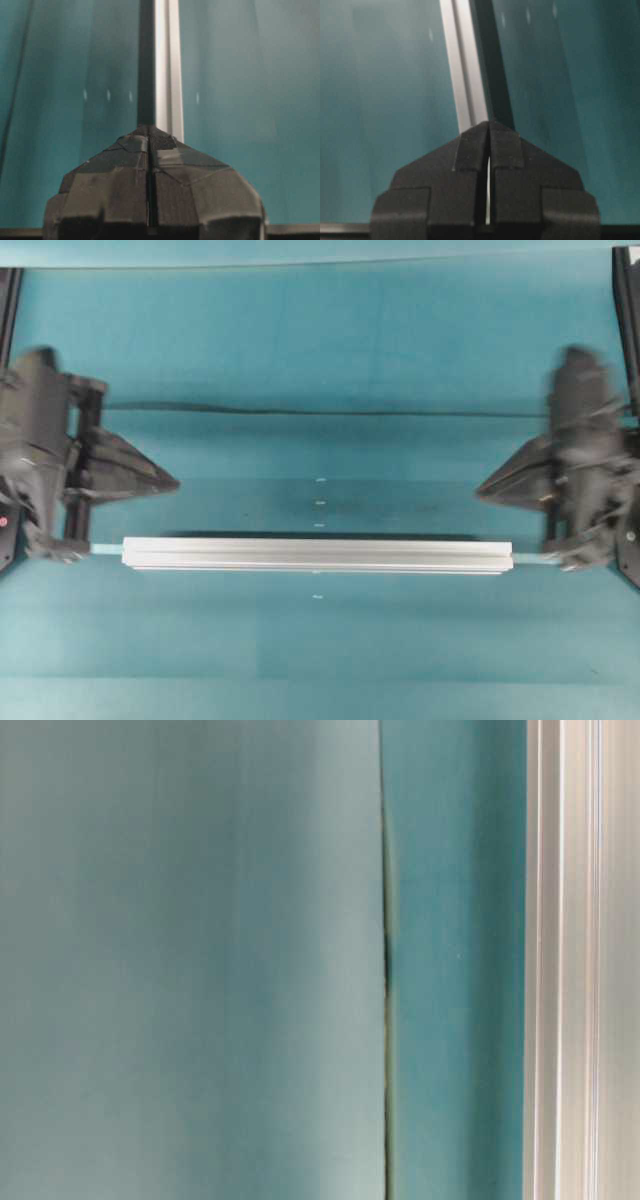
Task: Lift the metal rail with both hands and move it towards you.
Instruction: 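Move both grippers inward and down over the two ends of the silver rail, then close both grippers around the rail ends, then lift the rail off the table with both grippers together, then lower the held rail back onto the table, shifted slightly off the strip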
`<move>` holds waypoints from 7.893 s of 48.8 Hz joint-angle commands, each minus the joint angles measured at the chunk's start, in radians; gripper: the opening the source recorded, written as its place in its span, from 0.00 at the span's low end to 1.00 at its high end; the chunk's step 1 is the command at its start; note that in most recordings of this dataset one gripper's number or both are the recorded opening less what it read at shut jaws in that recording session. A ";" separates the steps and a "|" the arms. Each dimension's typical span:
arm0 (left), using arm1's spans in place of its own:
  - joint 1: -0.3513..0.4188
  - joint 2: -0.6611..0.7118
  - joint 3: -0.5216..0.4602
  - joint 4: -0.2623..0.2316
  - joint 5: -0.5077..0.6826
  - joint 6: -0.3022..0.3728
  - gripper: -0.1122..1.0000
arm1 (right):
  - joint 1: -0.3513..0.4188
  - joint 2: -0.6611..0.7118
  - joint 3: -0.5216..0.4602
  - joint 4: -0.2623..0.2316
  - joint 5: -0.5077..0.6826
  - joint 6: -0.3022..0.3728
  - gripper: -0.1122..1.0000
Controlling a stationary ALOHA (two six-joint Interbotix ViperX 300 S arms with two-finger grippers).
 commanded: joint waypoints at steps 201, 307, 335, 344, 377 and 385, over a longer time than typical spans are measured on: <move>-0.069 0.595 -0.018 0.008 -0.003 -0.118 0.46 | 0.064 0.561 0.066 -0.002 -0.224 -0.075 0.52; -0.066 0.337 -0.724 0.008 0.931 -0.120 0.36 | 0.040 0.267 -0.649 0.058 0.746 0.087 0.46; -0.071 0.426 -1.066 0.006 1.177 -0.166 0.36 | 0.041 0.345 -0.965 0.046 0.997 0.133 0.46; -0.071 0.436 -1.080 0.006 1.178 -0.164 0.36 | 0.041 0.344 -0.969 0.046 0.997 0.133 0.46; 0.000 0.449 -1.002 0.031 1.175 -0.146 0.36 | 0.011 0.330 -0.848 0.005 0.948 0.077 0.46; 0.041 0.445 -0.919 0.031 1.134 -0.110 0.36 | -0.035 0.319 -0.718 -0.005 0.850 0.017 0.46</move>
